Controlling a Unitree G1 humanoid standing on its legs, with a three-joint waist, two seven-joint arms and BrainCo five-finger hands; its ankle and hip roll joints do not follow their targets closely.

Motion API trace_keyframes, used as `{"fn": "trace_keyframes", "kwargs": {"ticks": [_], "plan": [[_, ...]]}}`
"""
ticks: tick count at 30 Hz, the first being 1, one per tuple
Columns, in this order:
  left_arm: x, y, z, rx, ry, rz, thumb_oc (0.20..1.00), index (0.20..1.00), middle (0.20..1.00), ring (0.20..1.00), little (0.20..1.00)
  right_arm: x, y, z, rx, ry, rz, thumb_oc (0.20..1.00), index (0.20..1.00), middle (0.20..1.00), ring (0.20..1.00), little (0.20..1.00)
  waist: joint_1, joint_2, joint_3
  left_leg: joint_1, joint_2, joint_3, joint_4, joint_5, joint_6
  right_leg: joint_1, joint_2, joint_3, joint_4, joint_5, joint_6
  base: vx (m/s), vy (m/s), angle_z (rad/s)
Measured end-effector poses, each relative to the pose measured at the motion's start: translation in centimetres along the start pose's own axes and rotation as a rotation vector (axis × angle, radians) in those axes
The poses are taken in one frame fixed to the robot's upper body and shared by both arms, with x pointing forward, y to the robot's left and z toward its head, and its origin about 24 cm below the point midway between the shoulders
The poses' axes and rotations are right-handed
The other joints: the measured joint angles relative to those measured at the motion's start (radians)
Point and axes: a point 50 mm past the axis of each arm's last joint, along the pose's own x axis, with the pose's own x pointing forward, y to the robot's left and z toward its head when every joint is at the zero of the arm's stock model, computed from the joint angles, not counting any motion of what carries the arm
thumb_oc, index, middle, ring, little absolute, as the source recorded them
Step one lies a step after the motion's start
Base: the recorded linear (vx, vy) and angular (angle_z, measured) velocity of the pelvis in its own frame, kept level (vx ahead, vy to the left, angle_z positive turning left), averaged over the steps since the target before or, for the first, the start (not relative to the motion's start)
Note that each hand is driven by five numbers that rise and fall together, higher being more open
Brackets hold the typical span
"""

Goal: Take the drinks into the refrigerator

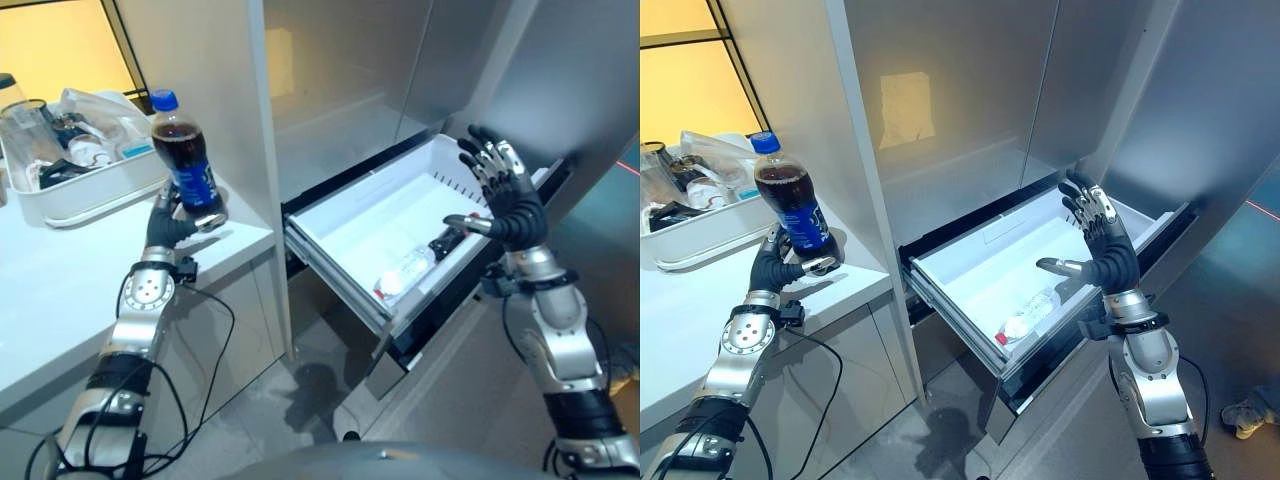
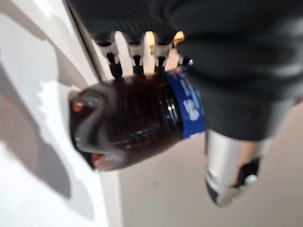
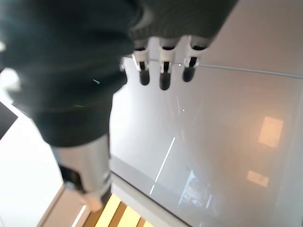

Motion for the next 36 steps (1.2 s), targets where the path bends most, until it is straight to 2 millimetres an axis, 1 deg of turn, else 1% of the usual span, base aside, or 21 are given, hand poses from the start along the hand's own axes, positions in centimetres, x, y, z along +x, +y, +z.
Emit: {"fn": "trace_keyframes", "kwargs": {"ticks": [4,7,9,14,19,24,27,30,32,36], "plan": [[0.2,0.1,1.1,-0.015,-0.048,0.007,1.0,1.0,1.0,1.0,1.0,0.0,0.0,0.0,0.001,0.0,0.0,1.0,1.0,1.0,1.0,1.0,0.003,-0.005,0.005,0.0,0.001,0.0,0.0,0.0,0.0,0.0,0.0,0.0,-0.001,0.0,0.0,0.0,0.0,0.0],[-0.7,1.0,2.6,-0.027,-0.127,0.032,1.0,1.0,1.0,1.0,1.0,-0.1,-0.1,0.0,-0.003,0.002,-0.005,1.0,1.0,1.0,1.0,1.0,0.004,-0.009,0.016,0.0,0.003,0.001,-0.003,-0.002,-0.002,0.0,0.0,-0.003,-0.005,-0.006,0.006,0.0,0.0,0.0],[-1.0,1.1,2.6,-0.03,-0.13,0.029,1.0,1.0,1.0,1.0,1.0,-0.1,-0.2,0.0,-0.004,0.003,-0.007,1.0,1.0,1.0,1.0,1.0,0.005,-0.006,0.019,0.001,0.003,0.001,-0.005,-0.002,-0.003,-0.002,0.0,-0.005,-0.005,-0.007,0.006,0.0,0.0,0.0],[-2.9,1.3,2.1,-0.041,-0.116,0.017,1.0,1.0,1.0,1.0,1.0,-0.2,-0.3,0.0,-0.01,0.005,-0.012,1.0,1.0,1.0,1.0,1.0,0.007,0.01,0.033,-0.001,0.003,-0.001,-0.002,-0.003,-0.003,-0.004,0.001,-0.007,-0.005,-0.007,0.005,0.0,0.0,0.0],[-3.2,1.6,1.8,-0.058,-0.106,0.041,1.0,1.0,1.0,1.0,1.0,-0.2,-0.3,0.0,-0.011,0.006,-0.006,1.0,1.0,1.0,1.0,1.0,0.009,0.013,0.036,-0.001,0.003,-0.005,0.0,-0.003,-0.003,0.001,0.001,-0.011,-0.005,-0.007,0.005,0.0,0.0,0.0],[-3.2,1.7,1.8,-0.056,-0.106,0.044,1.0,1.0,1.0,1.0,1.0,-0.2,-0.3,0.0,-0.011,0.005,0.0,1.0,1.0,1.0,1.0,1.0,0.01,0.013,0.037,-0.001,0.004,-0.006,-0.001,-0.003,-0.003,0.001,0.001,-0.012,-0.005,-0.007,0.005,0.0,0.0,0.0],[-3.1,2.3,1.8,-0.051,-0.106,0.073,1.0,1.0,1.0,1.0,1.0,-0.2,-0.2,0.0,-0.011,0.006,0.006,1.0,1.0,1.0,1.0,1.0,0.008,0.015,0.038,-0.001,0.004,-0.006,-0.001,-0.003,-0.003,0.0,0.001,-0.013,-0.005,-0.008,0.003,0.0,0.0,0.0],[-2.6,3.2,1.6,-0.039,-0.098,0.122,1.0,1.0,1.0,1.0,1.0,-0.2,-0.2,0.0,-0.011,0.008,0.01,1.0,1.0,1.0,1.0,1.0,0.008,0.019,0.04,0.0,0.004,-0.007,-0.001,-0.003,-0.004,0.0,0.001,-0.013,-0.005,-0.009,0.002,0.0,0.0,0.0],[-1.9,4.1,1.8,-0.009,-0.097,0.145,1.0,1.0,1.0,1.0,1.0,-0.2,-0.2,-0.1,-0.009,0.017,0.018,1.0,1.0,1.0,1.0,1.0,0.007,0.019,0.04,0.0,0.004,-0.008,0.0,-0.003,-0.004,0.0,0.002,-0.014,-0.005,-0.009,0.002,0.0,0.0,0.0],[-0.9,4.6,2.2,-0.002,-0.104,0.184,1.0,1.0,1.0,1.0,1.0,-0.2,-0.1,-0.2,-0.007,0.026,0.021,1.0,1.0,1.0,1.0,1.0,0.007,0.018,0.039,0.0,0.004,-0.01,0.0,-0.003,-0.003,0.003,0.001,-0.014,-0.005,-0.009,0.002,0.0,0.0,0.0]]}}
